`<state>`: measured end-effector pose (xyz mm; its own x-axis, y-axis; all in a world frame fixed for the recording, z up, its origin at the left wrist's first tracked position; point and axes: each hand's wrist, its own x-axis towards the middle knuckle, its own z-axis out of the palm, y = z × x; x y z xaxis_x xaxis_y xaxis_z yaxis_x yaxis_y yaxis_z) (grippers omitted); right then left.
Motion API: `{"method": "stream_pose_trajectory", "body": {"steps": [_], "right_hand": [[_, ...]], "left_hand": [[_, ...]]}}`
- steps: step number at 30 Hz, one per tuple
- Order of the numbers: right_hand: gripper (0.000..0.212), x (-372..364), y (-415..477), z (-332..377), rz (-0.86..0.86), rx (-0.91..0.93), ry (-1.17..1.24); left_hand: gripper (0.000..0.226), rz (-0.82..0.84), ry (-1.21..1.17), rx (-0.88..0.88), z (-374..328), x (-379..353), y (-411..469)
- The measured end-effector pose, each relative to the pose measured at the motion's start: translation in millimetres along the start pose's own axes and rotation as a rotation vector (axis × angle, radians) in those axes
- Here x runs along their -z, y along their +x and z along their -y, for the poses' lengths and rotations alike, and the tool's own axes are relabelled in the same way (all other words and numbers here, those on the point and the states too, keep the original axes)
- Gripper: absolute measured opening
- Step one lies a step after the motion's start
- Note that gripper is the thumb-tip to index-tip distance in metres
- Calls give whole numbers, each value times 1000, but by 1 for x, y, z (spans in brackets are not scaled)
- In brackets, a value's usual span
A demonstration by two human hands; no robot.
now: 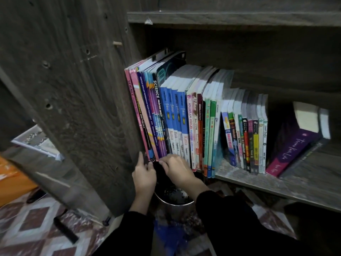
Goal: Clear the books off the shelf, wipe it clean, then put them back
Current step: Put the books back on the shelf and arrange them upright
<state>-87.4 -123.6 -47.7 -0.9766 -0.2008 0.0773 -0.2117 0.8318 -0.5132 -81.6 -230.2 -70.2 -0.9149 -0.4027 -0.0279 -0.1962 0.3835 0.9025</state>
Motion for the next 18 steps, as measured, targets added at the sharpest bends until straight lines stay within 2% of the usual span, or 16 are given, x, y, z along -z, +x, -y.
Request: {"method": "stream_pose_trajectory", "body": {"steps": [2,7,10,12,15,18], "right_hand": [[31,-6,2,-2,-11,17,-33],[33,-12,14,-2,-2,31,-64],[30,-18,20,0,-10,50,-102],[31,-17,18,-5,-18,84,-28],[32,-13,17,-12,17,73,133],[31,-5,15,-6,-9,-12,231]], "left_hand": [[55,62,-33,71,4,-5,6],[73,131,-332,176,10,-18,7],[56,108,-756,340,4,-25,8],[50,116,-1007,427,-5,-28,10],[31,104,-1082,423,-17,-30,18],[13,107,-975,397,-17,-34,30]]}}
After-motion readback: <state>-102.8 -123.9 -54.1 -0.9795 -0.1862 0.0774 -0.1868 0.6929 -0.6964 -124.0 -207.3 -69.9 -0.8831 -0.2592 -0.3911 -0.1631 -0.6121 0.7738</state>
